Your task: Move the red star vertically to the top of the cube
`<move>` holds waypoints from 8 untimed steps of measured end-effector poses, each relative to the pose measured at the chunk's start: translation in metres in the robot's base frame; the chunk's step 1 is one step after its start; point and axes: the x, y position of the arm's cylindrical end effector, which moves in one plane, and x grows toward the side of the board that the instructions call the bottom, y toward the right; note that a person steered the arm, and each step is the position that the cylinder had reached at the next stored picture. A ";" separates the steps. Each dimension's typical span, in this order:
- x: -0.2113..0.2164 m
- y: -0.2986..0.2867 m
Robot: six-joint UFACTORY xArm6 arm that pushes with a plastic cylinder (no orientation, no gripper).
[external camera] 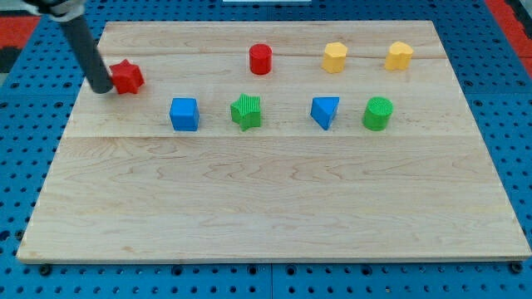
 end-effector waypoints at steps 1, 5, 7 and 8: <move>-0.024 0.042; -0.036 0.071; -0.039 0.076; -0.030 0.076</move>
